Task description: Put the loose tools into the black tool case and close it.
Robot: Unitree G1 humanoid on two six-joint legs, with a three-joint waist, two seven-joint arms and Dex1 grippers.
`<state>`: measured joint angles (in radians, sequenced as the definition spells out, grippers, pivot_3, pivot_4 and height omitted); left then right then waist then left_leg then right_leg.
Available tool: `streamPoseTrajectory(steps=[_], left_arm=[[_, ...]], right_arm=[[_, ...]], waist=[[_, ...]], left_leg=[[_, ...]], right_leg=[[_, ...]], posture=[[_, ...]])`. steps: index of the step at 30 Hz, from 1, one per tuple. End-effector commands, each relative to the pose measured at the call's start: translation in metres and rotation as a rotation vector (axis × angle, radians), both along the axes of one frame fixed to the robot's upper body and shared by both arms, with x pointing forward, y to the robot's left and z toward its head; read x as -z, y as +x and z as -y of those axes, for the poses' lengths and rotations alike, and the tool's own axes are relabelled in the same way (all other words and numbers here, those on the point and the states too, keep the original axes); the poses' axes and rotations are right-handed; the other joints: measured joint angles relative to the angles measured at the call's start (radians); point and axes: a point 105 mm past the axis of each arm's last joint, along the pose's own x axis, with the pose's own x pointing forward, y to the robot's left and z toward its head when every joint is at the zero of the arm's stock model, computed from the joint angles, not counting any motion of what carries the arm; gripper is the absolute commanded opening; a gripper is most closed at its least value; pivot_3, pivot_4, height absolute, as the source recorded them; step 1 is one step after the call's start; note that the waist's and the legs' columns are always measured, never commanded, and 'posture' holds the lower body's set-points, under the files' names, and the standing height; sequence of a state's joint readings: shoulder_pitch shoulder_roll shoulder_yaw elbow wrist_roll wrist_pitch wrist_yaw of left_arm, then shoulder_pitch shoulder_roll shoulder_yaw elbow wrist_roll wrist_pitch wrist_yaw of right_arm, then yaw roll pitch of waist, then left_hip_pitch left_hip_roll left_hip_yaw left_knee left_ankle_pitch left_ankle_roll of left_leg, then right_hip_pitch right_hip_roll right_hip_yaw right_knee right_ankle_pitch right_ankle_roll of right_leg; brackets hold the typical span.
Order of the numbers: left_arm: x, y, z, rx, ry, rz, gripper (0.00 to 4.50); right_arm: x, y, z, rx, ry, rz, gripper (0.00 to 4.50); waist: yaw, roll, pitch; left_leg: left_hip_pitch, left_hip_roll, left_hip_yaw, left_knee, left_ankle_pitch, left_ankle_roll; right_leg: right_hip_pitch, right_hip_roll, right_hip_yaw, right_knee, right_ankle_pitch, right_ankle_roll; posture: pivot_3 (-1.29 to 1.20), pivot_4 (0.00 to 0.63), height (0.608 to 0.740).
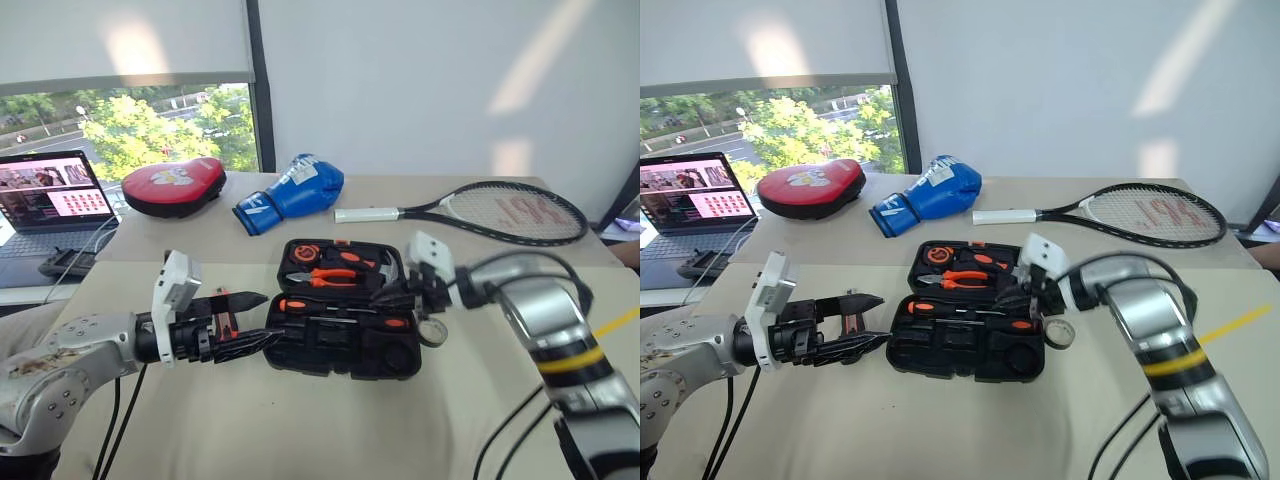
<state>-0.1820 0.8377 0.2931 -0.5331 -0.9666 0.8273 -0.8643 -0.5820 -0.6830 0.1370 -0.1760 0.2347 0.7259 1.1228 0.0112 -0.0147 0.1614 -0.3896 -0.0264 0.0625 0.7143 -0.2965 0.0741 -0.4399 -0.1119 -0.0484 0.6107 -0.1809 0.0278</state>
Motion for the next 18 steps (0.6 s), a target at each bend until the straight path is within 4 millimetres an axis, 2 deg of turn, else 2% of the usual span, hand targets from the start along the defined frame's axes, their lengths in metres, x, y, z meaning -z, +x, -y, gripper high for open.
streamPoseTrajectory(steps=[1, 6, 9, 11, 15, 18], left_arm=[[-0.005, 0.002, -0.002, -0.003, -0.004, 0.043, 3.95], [-0.002, 0.003, -0.005, -0.009, 0.005, 0.044, 3.95], [-0.002, 0.004, -0.007, -0.012, 0.006, 0.044, 3.95], [-0.002, 0.004, -0.007, -0.012, 0.008, 0.046, 3.95], [-0.001, 0.003, -0.007, -0.014, 0.008, 0.046, 3.95], [0.001, 0.004, -0.008, -0.02, 0.007, 0.044, 3.95]], right_arm=[[-0.008, 0.005, -0.009, 0.157, 0.111, 0.074, 0.06], [0.019, 0.003, -0.024, 0.275, 0.149, 0.096, 0.06], [0.028, 0.007, -0.026, 0.346, 0.145, 0.096, 0.06], [0.044, 0.01, -0.026, 0.392, 0.099, 0.086, 0.06], [0.07, 0.008, -0.028, 0.405, 0.024, 0.035, 0.06], [0.081, 0.002, -0.029, 0.375, -0.006, 0.004, 0.06]], waist=[[-0.005, 0.0, 0.0], [-0.007, 0.0, 0.0], [-0.007, 0.0, 0.0], [-0.009, 0.0, 0.0], [-0.011, 0.0, 0.0], [-0.014, -0.001, -0.001]], left_leg=[[0.0, 0.0, 0.0, 0.0, 0.0, 0.0], [0.002, 0.002, 0.001, -0.001, 0.002, -0.003], [0.002, 0.001, 0.001, -0.001, 0.002, -0.003], [0.003, 0.001, 0.001, -0.001, 0.002, -0.003], [0.004, 0.001, 0.001, -0.002, 0.002, -0.003], [0.007, 0.002, 0.002, -0.002, 0.002, -0.003]], right_leg=[[0.0, 0.0, 0.0, 0.0, 0.0, 0.0], [0.0, 0.003, 0.002, 0.001, 0.001, -0.002], [0.0, 0.004, 0.002, 0.001, 0.001, -0.002], [0.001, 0.004, 0.002, 0.001, 0.001, -0.003], [0.002, 0.005, 0.001, 0.001, 0.001, -0.003], [0.005, 0.006, 0.002, 0.001, 0.001, -0.003]], posture=[[0.0, 0.15, 0.74], [0.0, 0.15, 0.74], [0.0, 0.15, 0.74], [0.0, 0.15, 0.74], [0.0, 0.15, 0.74], [0.0, 0.15, 0.74]])
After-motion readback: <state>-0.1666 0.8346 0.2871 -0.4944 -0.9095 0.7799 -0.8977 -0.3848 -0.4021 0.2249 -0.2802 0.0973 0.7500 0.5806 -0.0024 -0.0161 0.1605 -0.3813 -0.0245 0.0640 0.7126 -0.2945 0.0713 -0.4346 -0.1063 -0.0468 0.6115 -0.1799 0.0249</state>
